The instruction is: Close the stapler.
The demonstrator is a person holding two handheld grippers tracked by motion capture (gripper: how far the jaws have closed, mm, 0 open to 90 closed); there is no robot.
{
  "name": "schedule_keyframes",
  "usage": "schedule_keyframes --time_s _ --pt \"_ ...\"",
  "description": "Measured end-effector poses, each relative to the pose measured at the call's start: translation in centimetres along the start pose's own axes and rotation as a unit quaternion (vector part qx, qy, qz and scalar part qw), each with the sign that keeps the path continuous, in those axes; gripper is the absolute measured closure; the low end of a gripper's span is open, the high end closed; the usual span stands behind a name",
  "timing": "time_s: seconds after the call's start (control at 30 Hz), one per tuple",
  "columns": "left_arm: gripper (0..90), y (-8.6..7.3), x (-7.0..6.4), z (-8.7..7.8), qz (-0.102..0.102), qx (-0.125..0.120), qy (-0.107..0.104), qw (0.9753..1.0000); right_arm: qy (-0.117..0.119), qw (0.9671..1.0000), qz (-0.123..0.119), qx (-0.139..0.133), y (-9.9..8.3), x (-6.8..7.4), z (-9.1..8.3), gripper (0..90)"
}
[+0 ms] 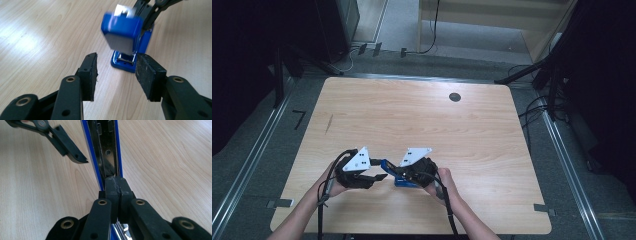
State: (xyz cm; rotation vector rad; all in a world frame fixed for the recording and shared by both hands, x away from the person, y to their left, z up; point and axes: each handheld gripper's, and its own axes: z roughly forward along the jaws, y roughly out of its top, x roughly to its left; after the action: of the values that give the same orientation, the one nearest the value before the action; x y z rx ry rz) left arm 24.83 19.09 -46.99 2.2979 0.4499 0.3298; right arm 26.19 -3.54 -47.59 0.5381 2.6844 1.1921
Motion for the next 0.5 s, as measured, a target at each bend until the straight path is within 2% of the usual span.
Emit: schedule_keyframes --time_s 0.23,0.4,0.5 --pt "56.4 0.4 -0.6 2.0 -0.001 -0.002 -0.004 1.0000 -0.002 1.0000 0.003 -0.002 -0.4 -0.3 -0.6 90.0" --pt "63.2 0.9 -1.3 3.3 0.001 -0.004 -0.011 0.9999 -0.006 1.0000 0.005 -0.002 -0.6 -0.4 -0.9 90.0" --pt "63.7 1.0 -1.5 3.8 -0.003 -0.010 -0.011 0.9999 -0.009 1.0000 0.004 -0.001 -0.8 -0.6 -1.2 90.0"
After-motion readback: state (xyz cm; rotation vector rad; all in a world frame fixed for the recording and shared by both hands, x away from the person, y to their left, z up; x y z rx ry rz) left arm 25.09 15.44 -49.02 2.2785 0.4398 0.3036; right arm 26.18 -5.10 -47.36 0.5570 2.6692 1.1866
